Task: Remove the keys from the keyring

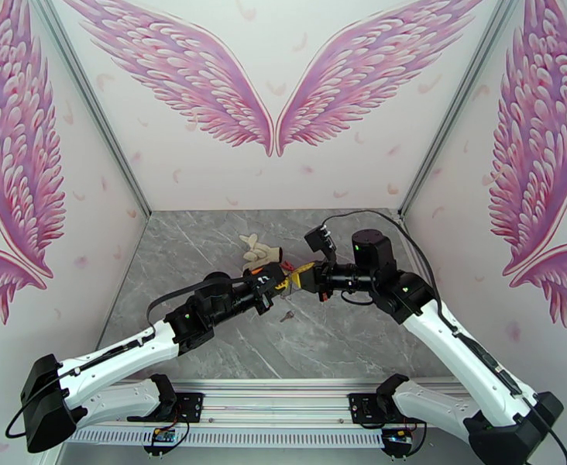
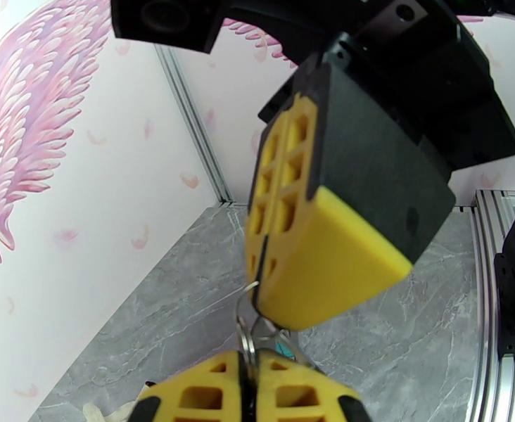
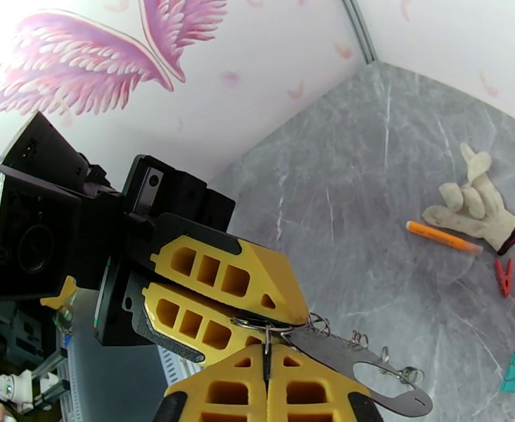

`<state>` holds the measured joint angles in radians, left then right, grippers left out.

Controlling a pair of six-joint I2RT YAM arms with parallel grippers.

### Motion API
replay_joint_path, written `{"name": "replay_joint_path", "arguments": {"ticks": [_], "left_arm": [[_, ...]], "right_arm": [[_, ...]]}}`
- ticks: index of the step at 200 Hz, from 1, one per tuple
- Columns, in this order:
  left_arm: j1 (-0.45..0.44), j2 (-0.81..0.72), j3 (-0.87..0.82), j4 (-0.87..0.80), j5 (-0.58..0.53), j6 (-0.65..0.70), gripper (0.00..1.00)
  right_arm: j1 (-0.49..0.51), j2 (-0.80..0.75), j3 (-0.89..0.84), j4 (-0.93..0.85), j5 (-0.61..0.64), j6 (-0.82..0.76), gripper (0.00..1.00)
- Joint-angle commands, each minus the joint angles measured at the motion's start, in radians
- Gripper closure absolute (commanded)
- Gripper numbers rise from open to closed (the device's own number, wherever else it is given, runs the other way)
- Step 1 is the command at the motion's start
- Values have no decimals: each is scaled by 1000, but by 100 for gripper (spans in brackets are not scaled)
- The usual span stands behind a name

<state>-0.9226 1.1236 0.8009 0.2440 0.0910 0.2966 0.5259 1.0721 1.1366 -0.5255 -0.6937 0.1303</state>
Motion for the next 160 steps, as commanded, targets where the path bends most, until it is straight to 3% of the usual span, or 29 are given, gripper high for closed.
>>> {"name": "replay_joint_path", "arguments": {"ticks": [1,47,160], "left_arm": [[35,-29,19,49,-60,-44,94],[50,-26,35,33,-68,-77,95],[73,-24,75,6,-77,-142,96]], "right_arm": [[16,-42,-34,-13,-12,-64,100],[46,-53,-31,-53,-12,-175,100],[184,-65,-29,-150,166,-352,100]]}}
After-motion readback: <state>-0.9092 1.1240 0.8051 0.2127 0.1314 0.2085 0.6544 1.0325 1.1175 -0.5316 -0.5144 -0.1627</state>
